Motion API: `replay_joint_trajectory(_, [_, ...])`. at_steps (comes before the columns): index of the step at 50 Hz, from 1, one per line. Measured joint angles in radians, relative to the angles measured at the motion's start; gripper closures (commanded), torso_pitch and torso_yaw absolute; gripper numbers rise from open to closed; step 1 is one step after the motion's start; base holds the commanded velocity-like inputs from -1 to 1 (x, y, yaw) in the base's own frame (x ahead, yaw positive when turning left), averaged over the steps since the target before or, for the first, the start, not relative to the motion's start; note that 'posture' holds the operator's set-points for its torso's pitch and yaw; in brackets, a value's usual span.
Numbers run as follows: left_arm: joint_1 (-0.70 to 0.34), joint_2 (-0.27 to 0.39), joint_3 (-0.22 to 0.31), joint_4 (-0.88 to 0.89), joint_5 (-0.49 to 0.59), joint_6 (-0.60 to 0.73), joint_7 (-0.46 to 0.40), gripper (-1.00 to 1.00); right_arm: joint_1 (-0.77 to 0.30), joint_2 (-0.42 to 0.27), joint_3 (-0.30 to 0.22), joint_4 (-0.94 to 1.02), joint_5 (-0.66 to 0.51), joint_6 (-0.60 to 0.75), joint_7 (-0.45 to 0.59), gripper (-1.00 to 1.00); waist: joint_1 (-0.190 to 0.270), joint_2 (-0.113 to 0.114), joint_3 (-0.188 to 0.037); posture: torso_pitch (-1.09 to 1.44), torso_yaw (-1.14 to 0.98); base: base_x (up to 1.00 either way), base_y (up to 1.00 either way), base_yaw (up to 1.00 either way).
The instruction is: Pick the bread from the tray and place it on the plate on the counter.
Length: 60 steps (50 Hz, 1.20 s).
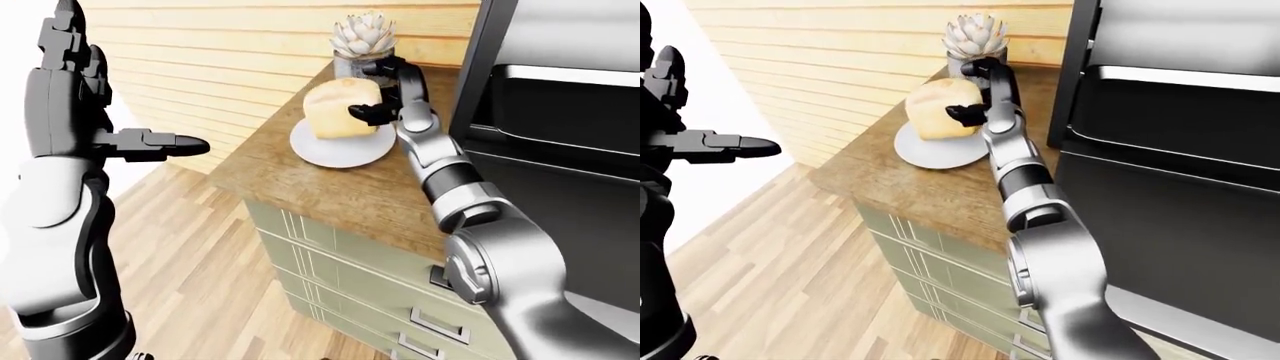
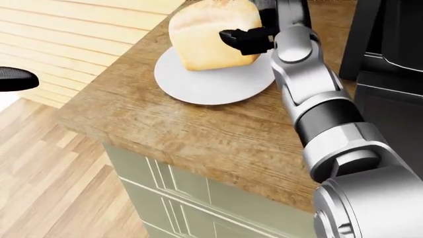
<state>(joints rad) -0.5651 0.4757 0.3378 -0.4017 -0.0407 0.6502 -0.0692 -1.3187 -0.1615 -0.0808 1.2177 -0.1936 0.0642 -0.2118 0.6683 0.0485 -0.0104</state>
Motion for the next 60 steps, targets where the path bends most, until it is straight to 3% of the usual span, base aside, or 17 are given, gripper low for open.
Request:
replay_joint_trajectory(11, [0.004, 0.0, 0.003, -0.005, 0.002, -0.002, 0.0, -1.0, 0.003, 0.005, 0.0, -0.004, 0.005, -0.002, 0.005, -0.36, 0.0, 0.0, -0.003, 0.0, 0.61, 0.0, 0.0, 0.0])
replay_joint_trajectory(15, [0.005, 0.0, 0.005, -0.006, 0.001, 0.0, 0.0, -1.0, 0.005, 0.006, 0.001, -0.007, 0.007, 0.002, 0.008, -0.65, 0.0, 0.0, -0.003, 0.0, 0.61, 0.0, 0.0, 0.0])
replay_joint_trajectory(17, [0.005, 0.0, 0.005, -0.005, 0.001, -0.001, 0.0, -1.0, 0.005, 0.007, 0.001, -0.007, 0.007, 0.003, 0.011, -1.0, 0.0, -0.001, -0.003, 0.0, 0.61, 0.0, 0.0, 0.0])
replay_joint_trajectory(40, [-0.014, 0.002, -0.008, 0.008, 0.006, 0.0, -0.001, -1.0, -0.017, -0.009, 0.012, -0.115, 0.003, 0.071, 0.049, -1.0, 0.002, -0.002, -0.001, 0.0, 0.61, 0.0, 0.0, 0.0])
replay_joint_trajectory(60, [-0.008, -0.005, -0.009, 0.015, 0.016, -0.005, -0.007, -1.0, -0.005, -0.002, 0.025, -0.549, 0.018, 0.325, 0.131, -1.0, 0.004, -0.007, 0.009, 0.0, 0.61, 0.0, 0.0, 0.0])
